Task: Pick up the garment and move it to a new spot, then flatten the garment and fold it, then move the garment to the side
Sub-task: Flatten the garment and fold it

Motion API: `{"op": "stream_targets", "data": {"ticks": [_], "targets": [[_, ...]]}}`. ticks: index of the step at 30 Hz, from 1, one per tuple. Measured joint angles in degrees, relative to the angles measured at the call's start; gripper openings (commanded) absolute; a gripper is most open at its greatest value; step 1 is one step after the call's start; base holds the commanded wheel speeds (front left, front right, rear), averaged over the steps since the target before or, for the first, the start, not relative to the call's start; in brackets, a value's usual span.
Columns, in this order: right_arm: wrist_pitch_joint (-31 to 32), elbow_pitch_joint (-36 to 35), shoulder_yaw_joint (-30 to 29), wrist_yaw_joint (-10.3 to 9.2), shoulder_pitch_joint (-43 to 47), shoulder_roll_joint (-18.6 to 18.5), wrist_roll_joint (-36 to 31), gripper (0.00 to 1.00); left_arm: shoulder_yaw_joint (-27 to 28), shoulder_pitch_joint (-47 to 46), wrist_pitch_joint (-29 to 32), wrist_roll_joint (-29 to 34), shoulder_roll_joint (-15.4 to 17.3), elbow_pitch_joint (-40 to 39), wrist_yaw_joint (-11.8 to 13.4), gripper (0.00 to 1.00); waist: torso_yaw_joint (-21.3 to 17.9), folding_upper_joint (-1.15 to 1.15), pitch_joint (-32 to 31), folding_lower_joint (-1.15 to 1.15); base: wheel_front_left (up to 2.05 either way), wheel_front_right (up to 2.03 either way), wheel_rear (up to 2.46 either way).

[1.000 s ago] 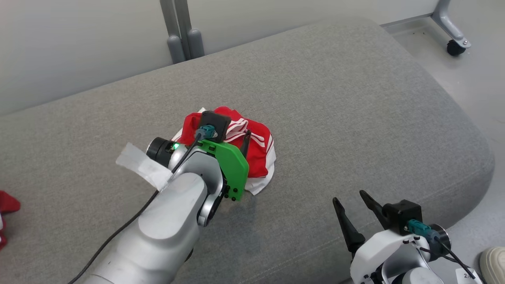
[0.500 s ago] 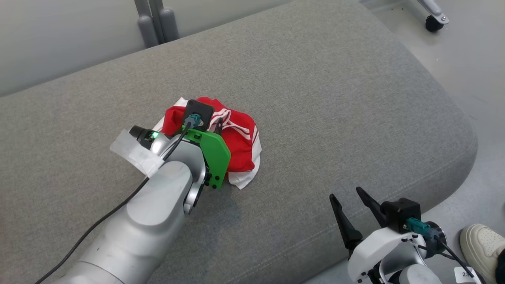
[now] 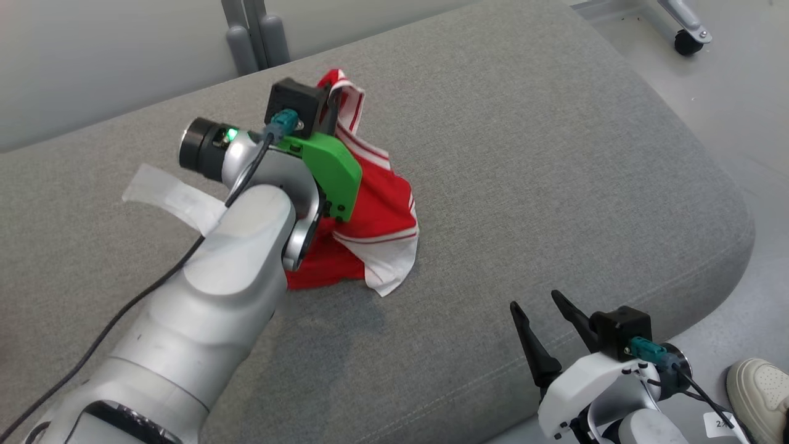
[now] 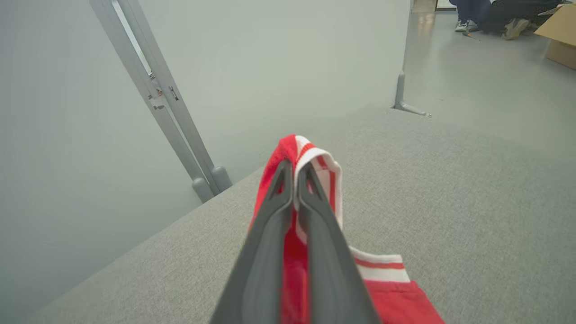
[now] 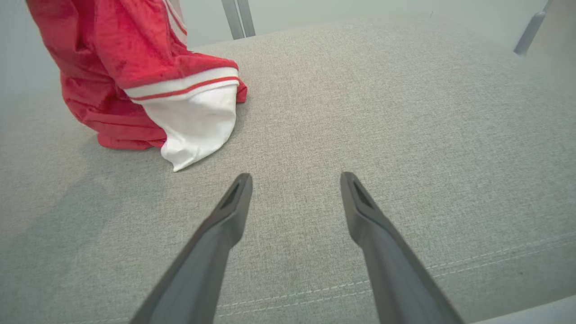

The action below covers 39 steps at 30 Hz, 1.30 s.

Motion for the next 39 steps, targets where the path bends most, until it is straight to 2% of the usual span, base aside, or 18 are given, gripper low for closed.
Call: {"op": "stream_targets", "data": {"ticks": [13,17,22,26,33,38,39], "targets": [[-0.15,1.19,1.27,0.00,-0.23,0.01,0.14,1.00,2.60,-10.12,-6.84,-1.34,-1.25,-4.14,-2.89,0.00,-2.40,0.00,-2.61,0.00,0.00,0.00,0.00],[-0.10,1.26,0.98,0.00,-0.01,0.01,0.14,1.00,4.53,-12.12,-9.16,-3.46,-2.19,-6.84,-2.80,0.00,-3.03,0.00,-3.05,0.00,0.00,0.00,0.00],[-0.26,1.12,0.12,0.00,0.23,-0.02,0.18,1.00,7.03,-12.13,-10.82,-7.82,-3.04,-9.40,-1.90,0.00,-1.95,0.00,-2.75,0.00,0.00,0.00,0.00],[-0.35,0.94,-0.30,0.00,0.25,0.00,0.23,1.00,8.48,-8.18,-11.41,-9.85,-2.66,-8.47,-0.70,0.00,0.03,0.00,-2.42,0.00,0.00,0.00,0.00],[0.23,0.59,-0.42,0.00,0.41,0.02,-0.37,1.00,11.21,4.07,-11.26,-13.07,3.49,-0.68,1.90,0.00,5.52,0.00,-2.42,0.00,0.00,0.00,0.00],[1.10,0.12,-0.12,0.00,0.58,0.02,-0.82,1.00,12.71,10.44,-11.12,-14.86,5.41,4.01,2.75,0.00,8.93,0.00,-2.89,0.00,0.00,0.00,0.00],[1.13,0.05,0.02,0.00,0.65,0.02,-0.87,1.00,13.12,11.45,-11.15,-15.67,5.55,4.75,2.69,0.12,9.53,0.00,-3.02,0.00,0.00,0.00,0.00]]}}
